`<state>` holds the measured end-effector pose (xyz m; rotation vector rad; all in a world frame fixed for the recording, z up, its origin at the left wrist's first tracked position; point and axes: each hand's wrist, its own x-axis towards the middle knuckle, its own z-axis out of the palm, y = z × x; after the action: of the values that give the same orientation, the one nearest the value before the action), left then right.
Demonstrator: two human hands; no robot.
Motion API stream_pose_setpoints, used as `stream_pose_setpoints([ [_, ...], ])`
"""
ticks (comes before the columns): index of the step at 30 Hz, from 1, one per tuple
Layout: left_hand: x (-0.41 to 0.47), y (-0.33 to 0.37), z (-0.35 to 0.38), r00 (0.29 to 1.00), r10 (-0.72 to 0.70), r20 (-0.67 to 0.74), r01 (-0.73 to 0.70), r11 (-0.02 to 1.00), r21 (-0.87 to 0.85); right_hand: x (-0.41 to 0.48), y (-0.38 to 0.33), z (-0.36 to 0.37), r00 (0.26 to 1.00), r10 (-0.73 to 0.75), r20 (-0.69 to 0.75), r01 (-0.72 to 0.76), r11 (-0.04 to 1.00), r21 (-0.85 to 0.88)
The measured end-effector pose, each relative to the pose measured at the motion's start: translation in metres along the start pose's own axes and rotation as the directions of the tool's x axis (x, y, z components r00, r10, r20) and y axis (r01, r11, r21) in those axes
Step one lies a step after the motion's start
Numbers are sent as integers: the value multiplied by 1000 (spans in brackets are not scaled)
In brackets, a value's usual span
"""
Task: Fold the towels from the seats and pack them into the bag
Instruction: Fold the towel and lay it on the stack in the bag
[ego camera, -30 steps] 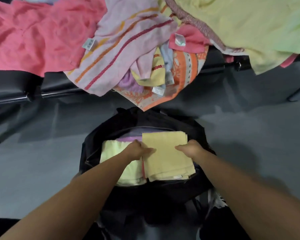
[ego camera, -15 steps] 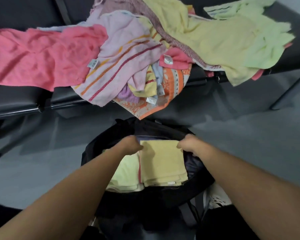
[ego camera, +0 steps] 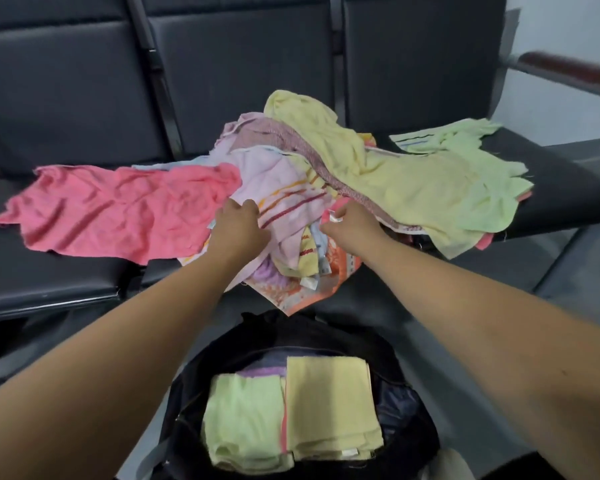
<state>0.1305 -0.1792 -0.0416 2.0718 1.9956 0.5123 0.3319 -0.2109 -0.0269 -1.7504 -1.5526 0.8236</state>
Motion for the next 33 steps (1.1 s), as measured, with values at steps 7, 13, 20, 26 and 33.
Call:
stream_pose_setpoints([
  [7, 3, -57, 28, 978, 188, -89, -176, 977, 123, 25, 12, 45, 981, -143, 129, 175, 942, -287],
  [13, 3, -41, 0, 970, 208, -125, -219, 972, -80, 40, 10, 57, 965, -244, 94, 261, 902, -344],
  [20, -1, -11, -44, 958, 196, -209, -271, 860, -433, 35, -32, 19, 942, -328, -65, 335, 926, 174],
  [26, -10, -52, -50, 970, 231, 81, -207, 951, -230, -8, -58, -45, 868, -413, 274, 330, 894, 304],
  [33, -39, -35, -44, 975, 101, 200, 48, 778, -627, -62, -41, -65, 860, -370, 352, 192, 873, 448],
])
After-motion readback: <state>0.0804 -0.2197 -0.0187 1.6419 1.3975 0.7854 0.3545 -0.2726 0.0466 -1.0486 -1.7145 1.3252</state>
